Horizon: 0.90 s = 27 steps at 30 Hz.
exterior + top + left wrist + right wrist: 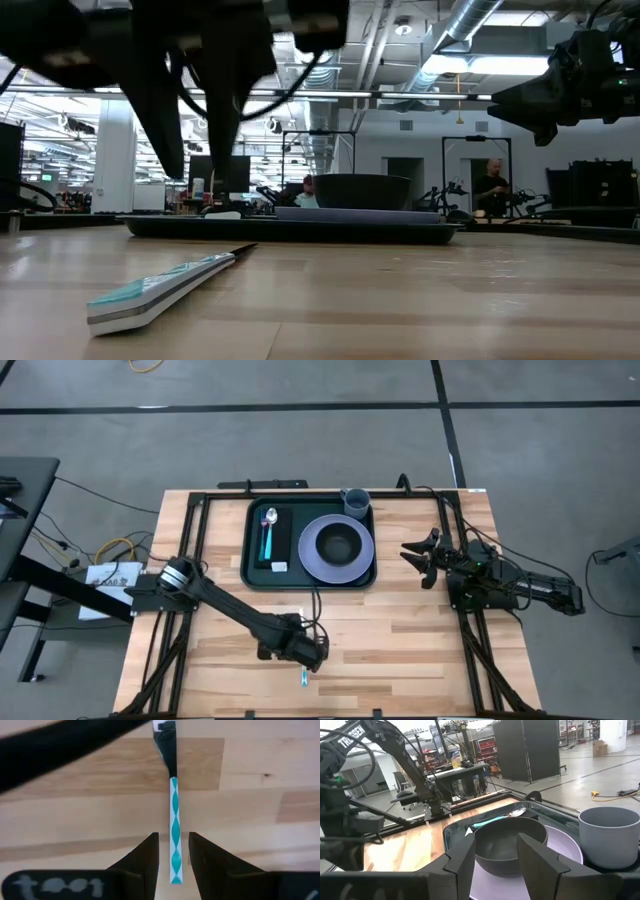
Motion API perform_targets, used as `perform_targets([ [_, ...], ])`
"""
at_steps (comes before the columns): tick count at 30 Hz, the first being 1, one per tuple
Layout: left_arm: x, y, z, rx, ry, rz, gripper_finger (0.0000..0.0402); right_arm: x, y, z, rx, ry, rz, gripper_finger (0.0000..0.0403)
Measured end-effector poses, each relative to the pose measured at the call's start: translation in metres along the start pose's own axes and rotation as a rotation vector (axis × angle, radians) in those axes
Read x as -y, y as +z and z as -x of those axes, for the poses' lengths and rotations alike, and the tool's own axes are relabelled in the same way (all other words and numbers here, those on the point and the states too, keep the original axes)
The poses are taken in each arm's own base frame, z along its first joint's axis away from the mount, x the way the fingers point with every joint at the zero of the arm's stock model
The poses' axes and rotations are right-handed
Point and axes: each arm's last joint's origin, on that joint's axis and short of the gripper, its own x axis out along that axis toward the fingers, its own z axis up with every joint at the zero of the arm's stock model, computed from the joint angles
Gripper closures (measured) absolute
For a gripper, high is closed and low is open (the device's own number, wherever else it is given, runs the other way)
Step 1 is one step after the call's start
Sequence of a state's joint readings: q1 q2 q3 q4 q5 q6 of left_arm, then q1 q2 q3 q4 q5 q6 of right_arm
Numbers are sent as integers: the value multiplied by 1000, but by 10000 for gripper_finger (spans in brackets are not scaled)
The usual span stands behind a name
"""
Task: Set up tray
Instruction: Put the blue knife to the right of the green spoon on the black napkin
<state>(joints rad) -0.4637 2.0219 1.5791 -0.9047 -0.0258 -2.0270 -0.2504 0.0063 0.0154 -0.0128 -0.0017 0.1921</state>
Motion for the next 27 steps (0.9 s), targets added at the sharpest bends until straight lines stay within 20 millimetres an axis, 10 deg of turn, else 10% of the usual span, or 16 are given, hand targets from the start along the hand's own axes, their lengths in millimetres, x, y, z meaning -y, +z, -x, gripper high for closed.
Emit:
perform_targets([
  [12, 10, -9, -46, -26, -2, -30, 308, 0, 0, 0, 0, 0, 0, 266],
  [27, 3, -10, -54, -4, 47, -47, 308, 0, 0, 0, 1, 0, 0, 264],
])
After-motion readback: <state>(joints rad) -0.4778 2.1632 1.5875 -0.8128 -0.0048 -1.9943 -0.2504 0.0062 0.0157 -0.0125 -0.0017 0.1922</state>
